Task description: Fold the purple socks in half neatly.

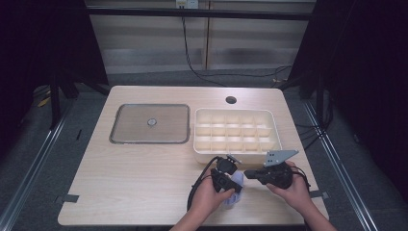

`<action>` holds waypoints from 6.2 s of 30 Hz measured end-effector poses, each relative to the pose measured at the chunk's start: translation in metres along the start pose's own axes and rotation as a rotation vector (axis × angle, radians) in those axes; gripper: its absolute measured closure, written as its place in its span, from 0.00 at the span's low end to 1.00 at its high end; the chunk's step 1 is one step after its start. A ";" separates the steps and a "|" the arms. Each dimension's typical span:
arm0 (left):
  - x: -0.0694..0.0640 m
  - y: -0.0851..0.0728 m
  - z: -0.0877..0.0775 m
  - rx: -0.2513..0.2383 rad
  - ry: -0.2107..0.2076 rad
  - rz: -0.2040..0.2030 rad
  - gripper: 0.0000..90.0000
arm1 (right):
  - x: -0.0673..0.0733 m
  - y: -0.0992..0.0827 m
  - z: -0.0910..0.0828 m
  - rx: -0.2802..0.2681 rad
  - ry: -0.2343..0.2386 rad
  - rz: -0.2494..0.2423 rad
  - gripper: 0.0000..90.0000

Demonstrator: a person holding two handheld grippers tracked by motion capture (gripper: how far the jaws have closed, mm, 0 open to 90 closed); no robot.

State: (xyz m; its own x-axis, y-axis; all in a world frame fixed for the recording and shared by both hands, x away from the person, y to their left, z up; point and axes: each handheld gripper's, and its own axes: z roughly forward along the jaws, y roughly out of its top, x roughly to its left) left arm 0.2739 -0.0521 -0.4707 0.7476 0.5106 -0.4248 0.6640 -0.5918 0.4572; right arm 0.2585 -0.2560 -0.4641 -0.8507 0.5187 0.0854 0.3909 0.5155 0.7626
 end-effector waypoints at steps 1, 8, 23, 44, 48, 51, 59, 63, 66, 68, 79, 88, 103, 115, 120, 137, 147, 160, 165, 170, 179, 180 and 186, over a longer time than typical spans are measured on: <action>0.000 0.000 0.000 0.005 0.001 0.002 0.93 | 0.000 0.002 0.001 -0.002 0.003 -0.002 1.00; 0.000 0.000 -0.001 0.007 0.003 0.009 0.93 | 0.000 0.011 0.005 -0.002 0.004 -0.014 1.00; -0.001 -0.002 -0.001 -0.010 0.005 -0.004 0.93 | 0.006 0.017 0.020 0.018 0.030 -0.026 1.00; -0.003 -0.002 0.000 -0.007 0.004 0.004 0.91 | 0.001 0.001 0.040 0.070 0.018 0.011 1.00; -0.002 -0.002 -0.001 -0.010 -0.014 -0.009 0.90 | 0.000 -0.001 0.040 0.063 0.026 0.016 1.00; -0.002 0.000 -0.004 -0.007 -0.023 -0.008 0.87 | 0.000 -0.001 0.040 0.065 0.022 0.011 1.00; -0.003 0.002 -0.018 -0.034 -0.034 -0.009 0.85 | 0.000 -0.001 0.040 0.064 0.023 0.018 1.00; 0.000 0.002 -0.026 -0.065 -0.025 -0.029 0.85 | 0.001 -0.002 0.040 0.063 0.027 0.019 1.00; 0.003 0.000 -0.027 -0.058 -0.014 -0.034 0.86 | 0.001 -0.002 0.039 0.064 0.024 0.020 1.00; 0.003 -0.003 -0.023 -0.035 -0.027 -0.029 0.86 | 0.001 -0.002 0.040 0.063 0.025 0.023 1.00; -0.002 -0.015 -0.007 -0.009 0.011 0.013 0.93 | 0.003 -0.001 0.041 0.060 0.025 0.012 1.00; -0.003 -0.014 -0.002 -0.024 0.034 0.021 0.99 | 0.003 0.000 0.043 0.062 0.019 0.009 1.00; -0.003 -0.013 -0.002 -0.032 0.050 0.033 0.99 | 0.006 0.011 0.033 0.015 0.011 -0.002 1.00; -0.004 -0.014 -0.001 -0.033 0.054 0.019 1.00 | 0.003 0.002 0.043 0.066 0.011 0.015 1.00; -0.004 -0.015 -0.003 -0.036 0.048 0.004 0.99 | 0.002 0.002 0.044 0.070 0.005 0.012 1.00; -0.005 -0.022 -0.006 -0.035 0.033 0.001 0.98 | 0.002 0.001 0.044 0.055 -0.003 0.005 1.00; -0.008 -0.021 -0.002 -0.056 0.061 -0.001 1.00 | -0.001 0.002 0.047 0.059 -0.029 0.015 1.00; -0.008 -0.020 0.000 -0.082 0.058 -0.012 1.00 | -0.009 0.002 0.026 0.001 -0.057 0.054 1.00; -0.009 -0.018 -0.002 -0.083 0.042 -0.012 0.96 | -0.001 0.003 0.023 0.014 -0.039 0.047 1.00; -0.010 -0.014 -0.008 -0.103 0.048 -0.006 0.86 | -0.001 0.002 0.019 0.016 -0.033 0.062 1.00; -0.002 -0.009 -0.032 -0.147 0.065 0.003 0.79 | -0.006 -0.002 0.011 0.016 -0.013 0.102 0.96; 0.000 -0.009 -0.036 -0.148 0.071 0.004 0.79 | -0.007 -0.002 0.011 0.015 -0.015 0.100 0.96; 0.012 -0.011 -0.045 -0.145 0.101 -0.018 0.80 | -0.007 -0.001 0.012 0.019 -0.015 0.099 0.95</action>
State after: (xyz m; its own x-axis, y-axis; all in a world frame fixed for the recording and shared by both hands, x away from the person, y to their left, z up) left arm 0.2762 -0.0112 -0.4451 0.7288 0.5846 -0.3564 0.6672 -0.4896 0.5613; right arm 0.2684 -0.2525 -0.4729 -0.8023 0.5778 0.1500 0.4795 0.4741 0.7384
